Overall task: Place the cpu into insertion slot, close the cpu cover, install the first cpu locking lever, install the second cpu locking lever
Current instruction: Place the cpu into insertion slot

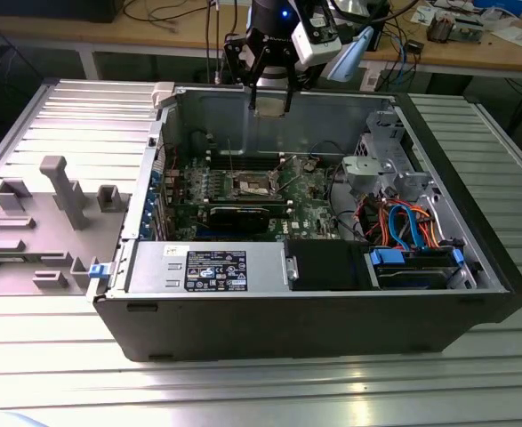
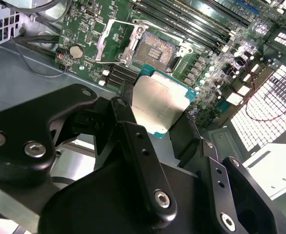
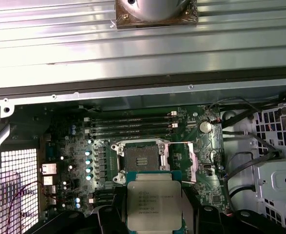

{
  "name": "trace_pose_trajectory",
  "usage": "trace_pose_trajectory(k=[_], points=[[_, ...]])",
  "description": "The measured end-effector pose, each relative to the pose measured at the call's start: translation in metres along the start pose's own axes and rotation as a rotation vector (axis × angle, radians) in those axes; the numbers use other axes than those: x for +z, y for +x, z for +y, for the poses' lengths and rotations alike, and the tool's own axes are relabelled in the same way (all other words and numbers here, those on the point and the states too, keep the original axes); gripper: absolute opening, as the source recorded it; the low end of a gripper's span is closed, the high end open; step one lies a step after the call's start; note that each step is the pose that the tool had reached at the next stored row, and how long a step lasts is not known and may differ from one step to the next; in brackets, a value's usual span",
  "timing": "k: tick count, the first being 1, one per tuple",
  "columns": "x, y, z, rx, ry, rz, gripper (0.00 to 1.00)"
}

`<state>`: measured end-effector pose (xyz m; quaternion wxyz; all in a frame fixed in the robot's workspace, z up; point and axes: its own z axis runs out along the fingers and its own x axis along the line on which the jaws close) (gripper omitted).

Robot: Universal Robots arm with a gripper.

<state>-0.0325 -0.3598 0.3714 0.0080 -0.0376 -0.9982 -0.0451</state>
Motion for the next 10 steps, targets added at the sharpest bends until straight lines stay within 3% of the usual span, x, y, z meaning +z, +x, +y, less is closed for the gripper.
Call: trace_pose_trajectory(k=[10], points=[[0.0, 0.0, 0.0, 0.019, -0.0003, -0.0017, 0.54]])
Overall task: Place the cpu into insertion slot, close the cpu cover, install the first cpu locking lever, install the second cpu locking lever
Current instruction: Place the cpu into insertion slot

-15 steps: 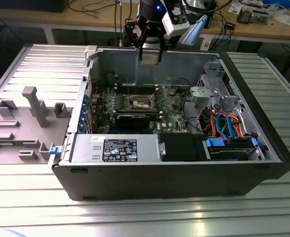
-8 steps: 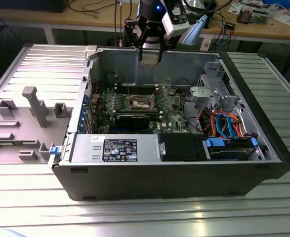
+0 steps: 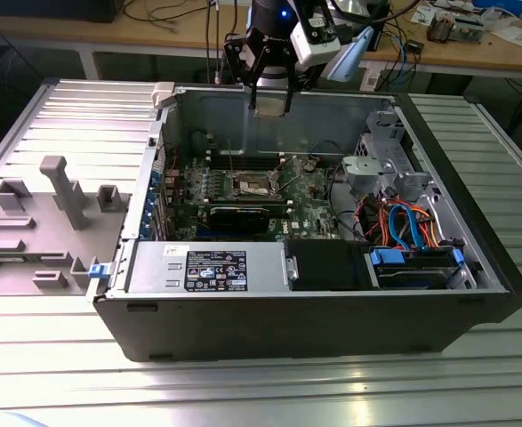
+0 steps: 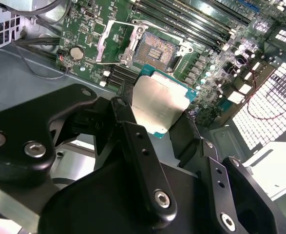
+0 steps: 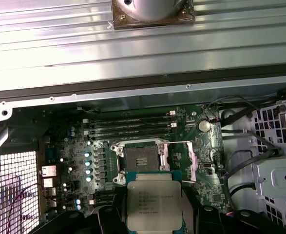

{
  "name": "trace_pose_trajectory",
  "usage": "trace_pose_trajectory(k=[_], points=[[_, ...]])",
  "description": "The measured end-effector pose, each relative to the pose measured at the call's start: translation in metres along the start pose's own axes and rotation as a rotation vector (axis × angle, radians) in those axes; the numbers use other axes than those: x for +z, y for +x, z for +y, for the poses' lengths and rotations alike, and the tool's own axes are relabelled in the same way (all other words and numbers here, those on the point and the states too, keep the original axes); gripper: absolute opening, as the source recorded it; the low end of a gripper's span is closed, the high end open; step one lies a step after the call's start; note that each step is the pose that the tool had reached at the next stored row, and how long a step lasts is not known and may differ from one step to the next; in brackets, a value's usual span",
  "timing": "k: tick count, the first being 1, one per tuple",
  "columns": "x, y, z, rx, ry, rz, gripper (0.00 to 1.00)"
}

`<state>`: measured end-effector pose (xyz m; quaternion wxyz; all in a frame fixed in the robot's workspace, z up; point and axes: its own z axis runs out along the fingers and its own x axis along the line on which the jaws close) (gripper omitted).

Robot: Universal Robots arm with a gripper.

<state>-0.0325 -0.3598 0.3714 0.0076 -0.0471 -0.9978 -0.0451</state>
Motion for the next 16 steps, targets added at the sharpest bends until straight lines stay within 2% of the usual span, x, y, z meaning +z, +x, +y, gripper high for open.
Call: trace_pose_trajectory(k=[16], points=[[0.0, 0.0, 0.0, 0.014, -0.0003, -0.0013, 0.54]])
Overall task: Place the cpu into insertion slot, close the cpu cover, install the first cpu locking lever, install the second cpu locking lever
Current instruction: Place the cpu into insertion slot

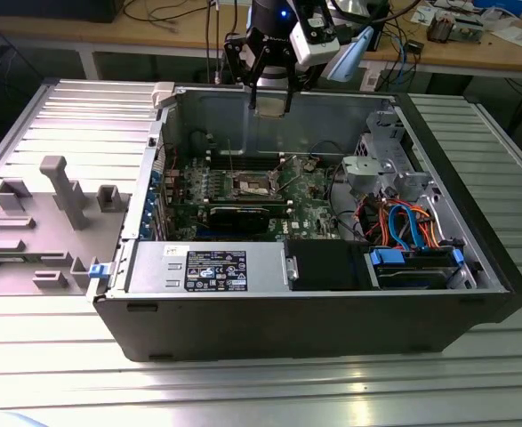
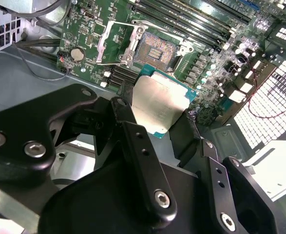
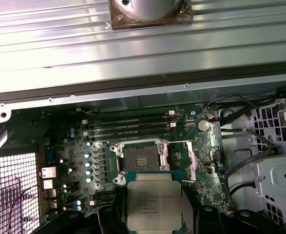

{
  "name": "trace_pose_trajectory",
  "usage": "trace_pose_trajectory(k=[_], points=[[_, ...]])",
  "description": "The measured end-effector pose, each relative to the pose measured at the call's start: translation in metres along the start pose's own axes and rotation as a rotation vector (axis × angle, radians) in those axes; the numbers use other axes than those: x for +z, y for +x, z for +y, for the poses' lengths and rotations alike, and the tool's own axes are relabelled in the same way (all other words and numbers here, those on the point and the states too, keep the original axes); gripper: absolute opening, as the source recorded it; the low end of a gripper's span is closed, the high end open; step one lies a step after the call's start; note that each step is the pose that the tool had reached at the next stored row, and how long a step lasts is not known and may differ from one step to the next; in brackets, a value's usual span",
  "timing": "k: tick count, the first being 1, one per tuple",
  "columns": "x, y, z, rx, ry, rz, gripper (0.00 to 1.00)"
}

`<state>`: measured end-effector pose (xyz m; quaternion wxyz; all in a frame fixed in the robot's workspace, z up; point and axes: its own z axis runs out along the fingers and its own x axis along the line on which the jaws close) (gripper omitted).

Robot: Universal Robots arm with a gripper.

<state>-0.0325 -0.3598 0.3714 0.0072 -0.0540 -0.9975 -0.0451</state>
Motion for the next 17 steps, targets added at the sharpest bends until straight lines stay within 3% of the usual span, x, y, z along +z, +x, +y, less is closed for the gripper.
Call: trace_pose_trajectory(k=[17], points=[[0.0, 0.0, 0.0, 0.017, -0.0004, -0.0015, 0.54]])
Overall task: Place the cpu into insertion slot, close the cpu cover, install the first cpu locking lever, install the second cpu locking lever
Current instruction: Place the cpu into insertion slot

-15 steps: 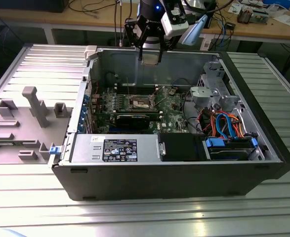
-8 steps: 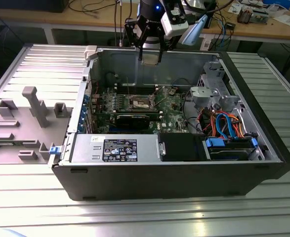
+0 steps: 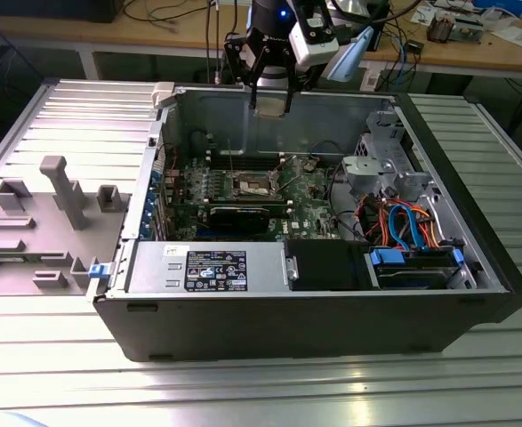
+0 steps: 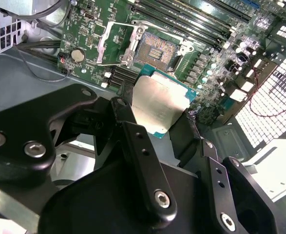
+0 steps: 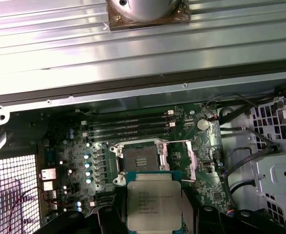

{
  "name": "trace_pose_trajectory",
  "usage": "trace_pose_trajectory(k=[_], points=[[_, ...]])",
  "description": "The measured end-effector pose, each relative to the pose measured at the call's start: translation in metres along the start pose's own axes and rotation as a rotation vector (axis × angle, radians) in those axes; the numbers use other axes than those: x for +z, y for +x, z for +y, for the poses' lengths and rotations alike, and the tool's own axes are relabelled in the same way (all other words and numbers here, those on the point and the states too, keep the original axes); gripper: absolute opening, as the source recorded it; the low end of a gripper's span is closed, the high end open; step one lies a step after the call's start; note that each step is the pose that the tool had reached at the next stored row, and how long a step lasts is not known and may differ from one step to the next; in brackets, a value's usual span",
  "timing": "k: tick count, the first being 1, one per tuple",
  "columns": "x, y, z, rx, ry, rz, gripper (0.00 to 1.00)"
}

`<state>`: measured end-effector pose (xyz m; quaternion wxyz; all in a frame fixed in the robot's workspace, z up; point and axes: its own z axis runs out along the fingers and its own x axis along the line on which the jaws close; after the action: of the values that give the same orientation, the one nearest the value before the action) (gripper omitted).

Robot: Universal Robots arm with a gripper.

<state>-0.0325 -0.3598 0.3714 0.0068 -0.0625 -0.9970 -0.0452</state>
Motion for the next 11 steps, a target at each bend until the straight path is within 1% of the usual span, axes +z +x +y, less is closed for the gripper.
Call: trace_pose_trajectory(k=[11], points=[[0.0, 0.0, 0.0, 0.013, -0.0002, -0.0011, 0.54]])
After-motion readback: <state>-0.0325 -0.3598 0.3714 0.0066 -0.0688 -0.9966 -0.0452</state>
